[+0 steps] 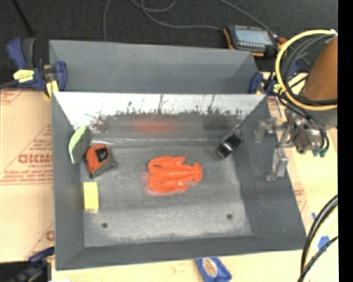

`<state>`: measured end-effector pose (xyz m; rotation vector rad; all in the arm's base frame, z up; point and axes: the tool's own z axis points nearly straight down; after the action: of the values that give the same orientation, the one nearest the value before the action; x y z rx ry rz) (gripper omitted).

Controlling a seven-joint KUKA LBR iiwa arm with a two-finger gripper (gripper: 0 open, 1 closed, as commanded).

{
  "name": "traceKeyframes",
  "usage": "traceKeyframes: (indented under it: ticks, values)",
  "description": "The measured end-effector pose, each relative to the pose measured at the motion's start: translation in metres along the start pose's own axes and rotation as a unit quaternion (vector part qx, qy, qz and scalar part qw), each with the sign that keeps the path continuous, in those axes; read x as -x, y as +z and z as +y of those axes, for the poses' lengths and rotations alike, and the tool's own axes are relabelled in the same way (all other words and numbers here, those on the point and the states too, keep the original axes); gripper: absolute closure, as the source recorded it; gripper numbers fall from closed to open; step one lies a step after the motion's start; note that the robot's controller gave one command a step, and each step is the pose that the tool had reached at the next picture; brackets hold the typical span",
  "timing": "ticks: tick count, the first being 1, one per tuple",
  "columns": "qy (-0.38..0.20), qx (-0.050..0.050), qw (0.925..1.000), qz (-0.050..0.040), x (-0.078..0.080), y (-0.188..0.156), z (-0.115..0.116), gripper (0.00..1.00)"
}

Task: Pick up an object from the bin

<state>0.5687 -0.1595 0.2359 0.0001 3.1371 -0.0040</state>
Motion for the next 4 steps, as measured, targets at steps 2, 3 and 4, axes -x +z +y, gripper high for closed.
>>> traceKeyframes:
  ticks: [2, 3, 4]
  values:
    - [-0.015, 0.001, 0.9999, 0.0000, -0.006, 0.067, 0.079, 0.00]
    - [-0.003, 0.003, 1.0000, 0.0018, -0.022, 0.070, 0.116, 0.00]
    - [-0.019, 0.000, 0.9998, -0.0057, 0.023, 0.109, 0.144, 0.00]
